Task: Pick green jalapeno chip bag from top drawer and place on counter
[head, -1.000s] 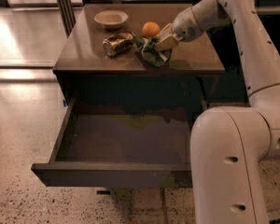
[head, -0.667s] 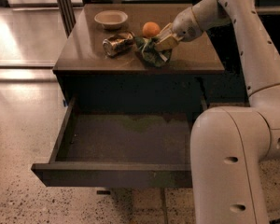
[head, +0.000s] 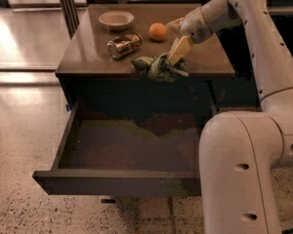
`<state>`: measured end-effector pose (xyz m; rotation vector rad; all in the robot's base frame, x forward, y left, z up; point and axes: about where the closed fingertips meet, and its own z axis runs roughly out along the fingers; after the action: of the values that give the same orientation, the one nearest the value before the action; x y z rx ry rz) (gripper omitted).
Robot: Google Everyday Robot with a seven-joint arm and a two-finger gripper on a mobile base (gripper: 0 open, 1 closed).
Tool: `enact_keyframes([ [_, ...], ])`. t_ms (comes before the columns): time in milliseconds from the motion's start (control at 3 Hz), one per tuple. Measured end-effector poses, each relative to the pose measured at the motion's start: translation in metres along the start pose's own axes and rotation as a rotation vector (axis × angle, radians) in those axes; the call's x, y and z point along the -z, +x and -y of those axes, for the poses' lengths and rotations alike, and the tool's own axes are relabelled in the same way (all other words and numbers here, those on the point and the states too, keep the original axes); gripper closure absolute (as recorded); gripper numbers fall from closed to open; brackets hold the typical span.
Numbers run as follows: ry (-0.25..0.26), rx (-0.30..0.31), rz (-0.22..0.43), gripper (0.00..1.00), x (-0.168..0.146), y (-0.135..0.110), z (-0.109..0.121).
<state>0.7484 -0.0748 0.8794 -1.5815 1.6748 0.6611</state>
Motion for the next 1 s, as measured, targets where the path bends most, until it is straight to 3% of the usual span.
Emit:
enact_keyframes([
  [333,0.0,0.0,0.0,0.0,0.0,0.0,0.0],
  [1000,0.027,0.028,-0.062,0.0,-0.03,0.004,0.021],
])
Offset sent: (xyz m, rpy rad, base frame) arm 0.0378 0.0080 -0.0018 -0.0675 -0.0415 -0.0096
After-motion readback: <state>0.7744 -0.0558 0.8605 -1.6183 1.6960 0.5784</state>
